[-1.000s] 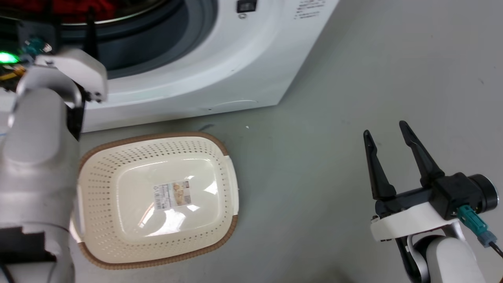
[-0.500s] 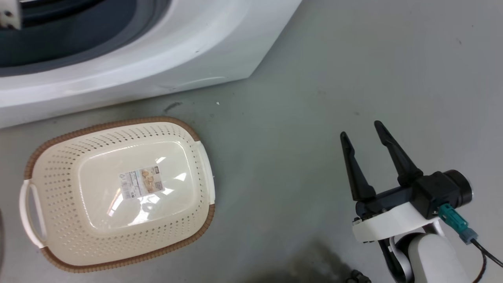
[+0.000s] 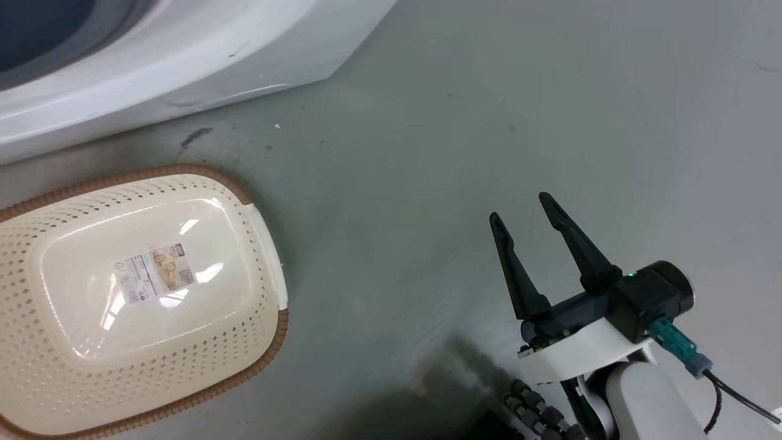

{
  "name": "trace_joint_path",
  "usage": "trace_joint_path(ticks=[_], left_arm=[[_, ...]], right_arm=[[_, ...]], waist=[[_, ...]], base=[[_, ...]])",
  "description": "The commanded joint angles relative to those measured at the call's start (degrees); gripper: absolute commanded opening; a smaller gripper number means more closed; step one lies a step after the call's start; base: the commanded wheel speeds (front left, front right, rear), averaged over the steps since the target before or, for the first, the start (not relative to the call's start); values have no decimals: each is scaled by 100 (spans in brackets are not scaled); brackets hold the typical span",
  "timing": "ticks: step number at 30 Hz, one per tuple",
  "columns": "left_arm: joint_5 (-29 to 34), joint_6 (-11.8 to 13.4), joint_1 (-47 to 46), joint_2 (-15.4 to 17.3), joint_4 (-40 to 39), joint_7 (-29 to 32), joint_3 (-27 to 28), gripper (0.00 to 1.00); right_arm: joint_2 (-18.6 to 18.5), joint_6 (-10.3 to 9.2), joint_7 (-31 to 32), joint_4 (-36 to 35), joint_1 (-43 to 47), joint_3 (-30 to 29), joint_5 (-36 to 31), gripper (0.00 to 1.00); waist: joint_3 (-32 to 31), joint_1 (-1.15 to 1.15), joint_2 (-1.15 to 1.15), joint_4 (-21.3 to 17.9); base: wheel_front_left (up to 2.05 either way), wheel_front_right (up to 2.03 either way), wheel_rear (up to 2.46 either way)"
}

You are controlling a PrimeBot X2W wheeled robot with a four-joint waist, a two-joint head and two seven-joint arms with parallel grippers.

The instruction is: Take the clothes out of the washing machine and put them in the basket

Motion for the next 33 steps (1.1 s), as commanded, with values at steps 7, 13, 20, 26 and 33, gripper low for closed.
trace_joint_path(ticks=[7, 13, 20, 26, 33], left_arm=[[-258, 3, -80, 239, 114, 293, -197, 0], [-425, 158, -22, 279, -89, 22, -133, 0], [-839, 618, 309, 107, -606, -1246, 199, 0], [-1228, 868, 710, -98, -863, -2300, 489, 0], [-1608, 820, 1180, -464, -843, -2923, 687, 0]], right_arm=[[15, -4, -66, 54, -140, 47, 73, 100], [15, -4, -84, 94, -189, 52, 84, 100], [15, -4, -94, 137, -176, -35, 49, 100], [15, -4, -45, 110, -154, -224, -32, 100], [14, -4, 57, 88, -38, -412, -86, 100]], waist=[[89, 0, 0, -86], [48, 0, 0, -74], [-120, 0, 0, 31], [-380, 0, 0, 167], [-865, 0, 0, 321]], base=[[0, 0, 0], [0, 0, 0], [0, 0, 0], [0, 0, 0], [0, 0, 0]])
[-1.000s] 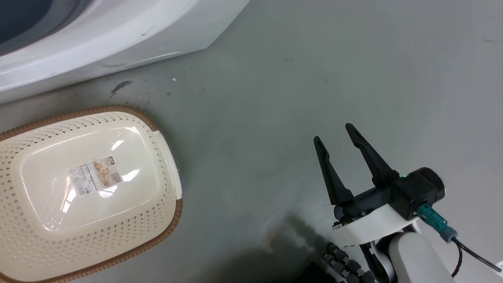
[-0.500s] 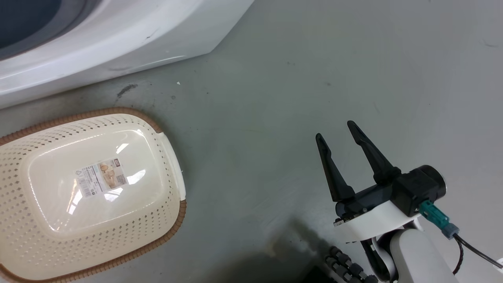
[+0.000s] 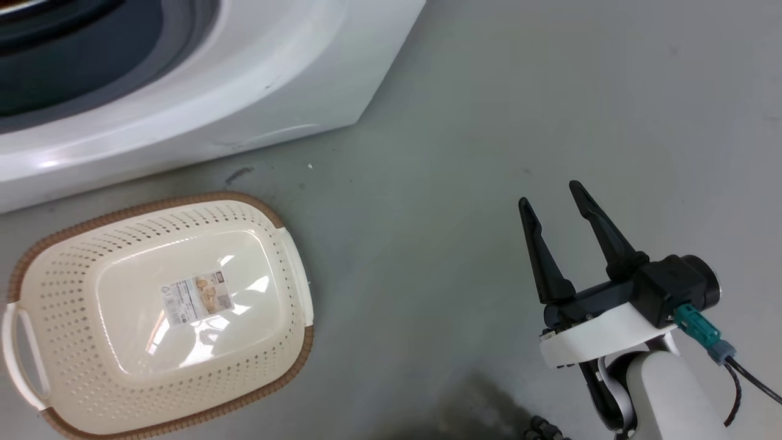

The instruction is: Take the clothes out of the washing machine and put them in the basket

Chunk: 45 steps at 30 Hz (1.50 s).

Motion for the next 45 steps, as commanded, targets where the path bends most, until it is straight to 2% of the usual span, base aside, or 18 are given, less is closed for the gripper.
trace_joint_path(ticks=[1, 9, 21, 26, 36, 42, 45], left_arm=[[-51, -12, 141, -54, -8, -59, 30, 0], [-322, -120, 995, -411, -78, -188, 141, 0], [-685, -233, 2722, -940, -1377, -196, 657, 0], [-676, -226, 3257, -1222, -1925, -196, 769, 0], [-702, -268, 4104, -1545, -2838, -198, 935, 0], [-697, -217, 4867, -1744, -3956, -198, 908, 0], [-694, -106, 5269, -1817, -4592, -155, 865, 0]], right_arm=[[12, -4, 18, -18, 71, -35, -27, 100], [11, -4, 164, -25, 321, -192, -69, 100], [11, -4, 349, -167, 743, -514, -282, 100], [11, -4, 495, -233, 972, -630, -323, 100], [11, -4, 694, -366, 1370, -808, -328, 100], [12, -4, 831, -497, 1620, -936, -333, 100], [10, -4, 884, -571, 1717, -1006, -339, 100]], waist=[[-205, 0, 0, 80], [-974, 0, 0, 223], [-2069, 0, 0, 616], [-2456, 0, 0, 800], [-3062, 0, 0, 1077], [-3340, 0, 0, 1272], [-3421, 0, 0, 1363]], base=[[0, 0, 0], [0, 0, 0], [0, 0, 0], [0, 0, 0], [0, 0, 0], [0, 0, 0], [0, 0, 0]])
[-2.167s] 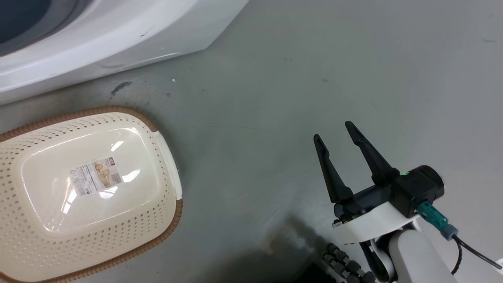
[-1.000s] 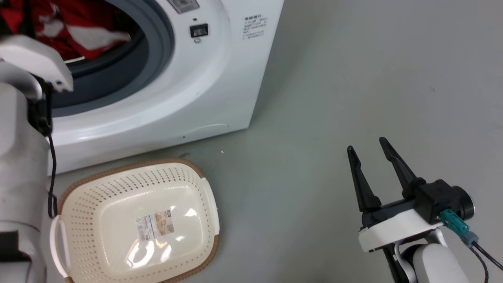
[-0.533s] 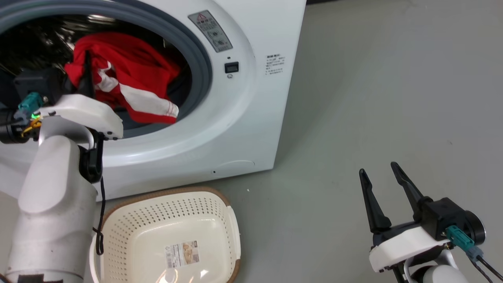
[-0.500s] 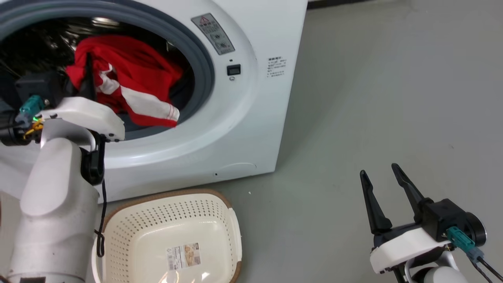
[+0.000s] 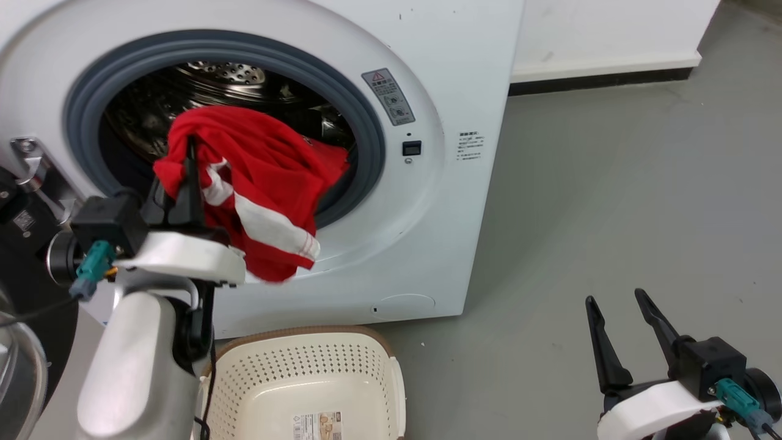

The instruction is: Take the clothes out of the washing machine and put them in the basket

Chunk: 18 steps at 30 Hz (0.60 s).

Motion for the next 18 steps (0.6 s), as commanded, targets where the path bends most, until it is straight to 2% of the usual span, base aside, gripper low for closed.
trace_joint_path(ticks=[1, 6, 12, 18], left_arm=[[32, 27, 86, -2, -101, 13, -3, 0], [62, 194, 892, -94, -1214, 310, -163, 0], [-5, 399, 1909, -205, -2142, 720, -340, 0], [-124, 568, 2762, -326, -2255, 990, -460, 0]], right_arm=[[12, -4, -1, -27, 94, -9, -34, 100], [11, -4, 100, -124, 232, -69, -66, 100], [11, -4, 173, -207, 331, -46, -98, 100], [12, -4, 208, -278, 384, -50, -114, 100]], waist=[[-63, 1, 0, 63], [-191, 1, 0, 211], [-291, 1, 0, 309], [-228, 1, 0, 394]], base=[[0, 0, 0], [0, 0, 0], [0, 0, 0], [0, 0, 0]])
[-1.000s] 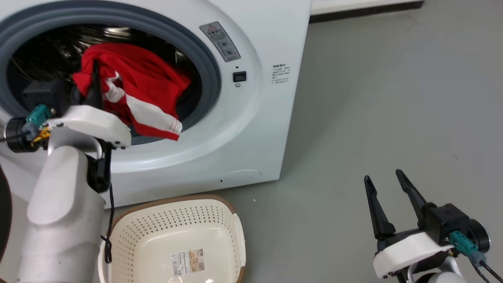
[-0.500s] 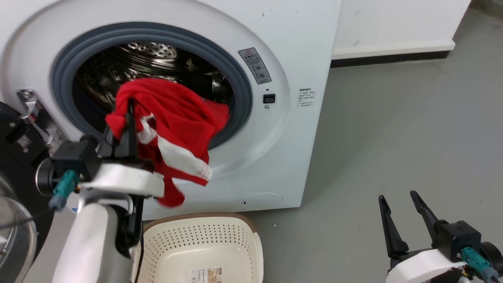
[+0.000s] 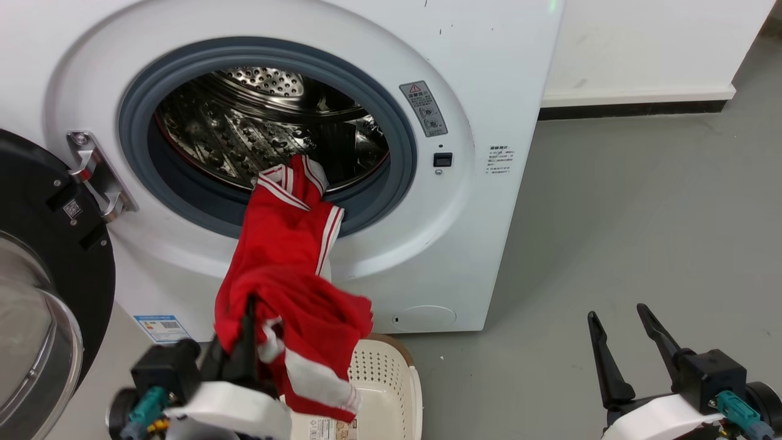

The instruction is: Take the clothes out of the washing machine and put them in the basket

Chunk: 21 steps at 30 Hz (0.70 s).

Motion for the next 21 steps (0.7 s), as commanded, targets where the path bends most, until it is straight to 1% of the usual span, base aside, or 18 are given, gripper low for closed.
trace_joint_path(ticks=[1, 5, 8, 15, 21], left_arm=[[-71, -4, 76, -68, 28, 4, -31, 0], [-186, -57, 399, -179, 416, 6, -183, 0], [-252, -115, 352, -268, 786, -159, -236, 0], [-304, -293, -292, -322, 2107, -672, -196, 0], [-322, -390, -992, -305, 3238, -985, 7, 0]], right_arm=[[10, -4, -1, -29, 66, 9, -13, 100], [11, -4, 7, -69, -36, 43, -12, 100], [10, -4, -1, -102, -154, 20, 17, 100], [9, -4, -39, -148, -473, 96, -52, 100], [11, -4, -75, -164, -764, 163, -76, 100]], waist=[[38, 0, 0, 8], [195, 0, 0, -14], [403, 0, 0, -25], [1065, 0, 0, -196], [1694, 0, 0, -419]], base=[[0, 0, 0], [0, 0, 0], [0, 0, 0], [0, 0, 0], [0, 0, 0]])
